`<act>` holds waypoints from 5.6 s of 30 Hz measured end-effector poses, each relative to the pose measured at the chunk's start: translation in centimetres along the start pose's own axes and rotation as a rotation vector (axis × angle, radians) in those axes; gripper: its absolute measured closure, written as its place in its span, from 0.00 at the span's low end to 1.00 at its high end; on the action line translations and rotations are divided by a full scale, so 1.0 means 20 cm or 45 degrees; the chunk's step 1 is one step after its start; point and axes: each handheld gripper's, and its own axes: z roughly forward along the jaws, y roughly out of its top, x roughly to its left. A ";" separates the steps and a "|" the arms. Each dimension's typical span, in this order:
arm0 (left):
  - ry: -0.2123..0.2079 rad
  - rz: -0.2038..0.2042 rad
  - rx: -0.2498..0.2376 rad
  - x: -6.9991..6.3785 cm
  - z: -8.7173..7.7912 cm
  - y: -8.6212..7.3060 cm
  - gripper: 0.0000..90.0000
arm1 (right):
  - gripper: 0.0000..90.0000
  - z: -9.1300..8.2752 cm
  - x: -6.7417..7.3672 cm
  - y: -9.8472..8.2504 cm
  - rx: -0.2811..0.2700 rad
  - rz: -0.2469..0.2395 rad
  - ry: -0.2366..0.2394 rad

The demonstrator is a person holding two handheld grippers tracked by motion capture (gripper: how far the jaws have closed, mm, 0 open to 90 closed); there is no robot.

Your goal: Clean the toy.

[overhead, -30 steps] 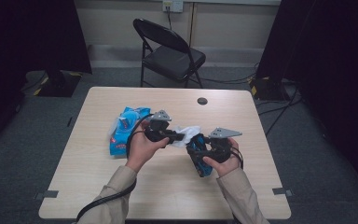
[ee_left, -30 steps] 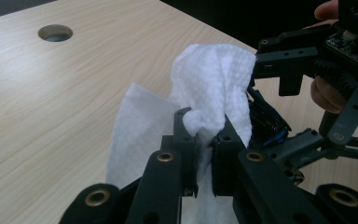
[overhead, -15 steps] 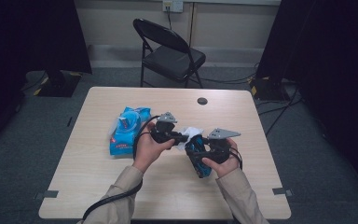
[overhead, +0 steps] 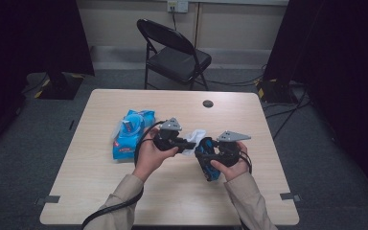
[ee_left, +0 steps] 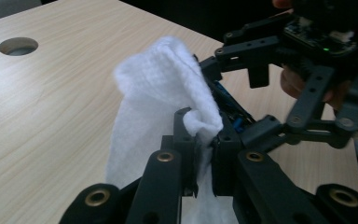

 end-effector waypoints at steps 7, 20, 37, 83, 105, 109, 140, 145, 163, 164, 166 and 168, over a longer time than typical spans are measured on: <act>-0.056 0.005 0.017 -0.03 -0.01 -0.02 0.93 | 0.29 -0.01 -0.03 -0.01 -0.012 0.018 -0.032; -0.005 -0.047 -0.014 0.02 -0.07 -0.03 0.93 | 0.29 -0.02 -0.03 0.00 -0.018 0.018 -0.031; 0.026 -0.096 -0.015 0.09 0.01 0.10 0.93 | 0.29 0.01 0.04 0.02 -0.019 -0.038 0.043; 0.019 -0.105 -0.003 0.08 -0.11 0.03 0.92 | 0.29 -0.01 -0.01 0.01 -0.032 -0.013 0.010; 0.015 -0.102 -0.014 0.09 0.02 0.12 0.91 | 0.29 0.02 0.05 0.02 -0.029 -0.056 0.070; 0.011 -0.092 -0.002 0.08 0.04 0.12 0.91 | 0.29 0.02 0.05 0.02 -0.029 -0.059 0.070; -0.065 -0.068 0.027 0.00 -0.04 -0.01 0.92 | 0.29 0.00 0.01 0.01 -0.034 -0.029 0.003; -0.072 -0.075 0.054 0.00 -0.05 -0.08 0.92 | 0.29 0.00 -0.01 0.01 -0.036 -0.018 -0.006; 0.008 -0.089 0.237 0.04 0.03 -0.37 0.84 | 0.29 -0.01 -0.01 0.01 -0.042 -0.017 0.003; 0.013 -0.089 0.240 0.04 0.04 -0.37 0.84 | 0.29 -0.01 -0.01 0.01 -0.045 -0.017 0.004; 0.055 -0.075 0.242 0.05 0.04 -0.38 0.76 | 0.29 -0.01 -0.01 0.01 -0.044 -0.019 0.006; 0.080 -0.078 0.243 0.06 0.03 -0.39 0.75 | 0.29 -0.01 0.00 0.01 -0.046 -0.019 0.007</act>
